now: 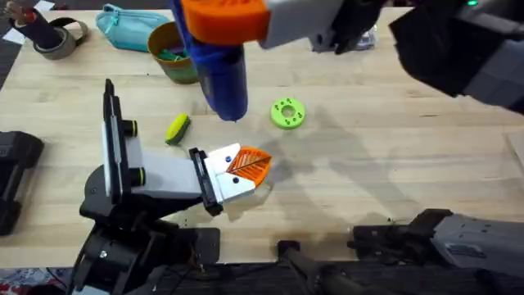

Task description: Pick up the gripper from the table and insert it into the empty holder that is missing its gripper. Then pick up a screw, insert it into the mounting hole, and use the screwdriver to tighten it. Finally, clean up the table by picking up the vegetable and placing it into the bucket.

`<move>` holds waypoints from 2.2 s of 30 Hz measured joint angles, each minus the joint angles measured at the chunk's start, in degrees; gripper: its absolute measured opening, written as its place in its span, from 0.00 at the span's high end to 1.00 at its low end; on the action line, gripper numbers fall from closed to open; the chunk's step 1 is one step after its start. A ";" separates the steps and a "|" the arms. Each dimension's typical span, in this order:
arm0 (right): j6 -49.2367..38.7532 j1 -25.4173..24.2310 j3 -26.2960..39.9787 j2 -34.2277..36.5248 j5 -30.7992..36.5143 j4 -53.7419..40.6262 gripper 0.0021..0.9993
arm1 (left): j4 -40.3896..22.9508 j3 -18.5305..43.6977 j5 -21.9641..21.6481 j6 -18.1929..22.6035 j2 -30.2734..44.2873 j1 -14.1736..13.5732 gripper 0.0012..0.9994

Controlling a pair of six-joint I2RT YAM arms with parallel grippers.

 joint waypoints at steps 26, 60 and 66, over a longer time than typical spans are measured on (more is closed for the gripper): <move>-0.78 -1.22 -4.42 1.90 -4.33 0.77 0.95 | 0.00 0.00 0.00 0.00 0.00 0.00 0.98; -1.97 3.88 -9.66 1.88 -0.27 8.26 0.95 | 0.00 0.00 0.00 0.00 0.00 0.00 0.98; -1.95 4.50 -9.69 1.88 0.20 8.29 0.95 | 0.00 0.00 0.00 0.00 0.00 0.00 0.98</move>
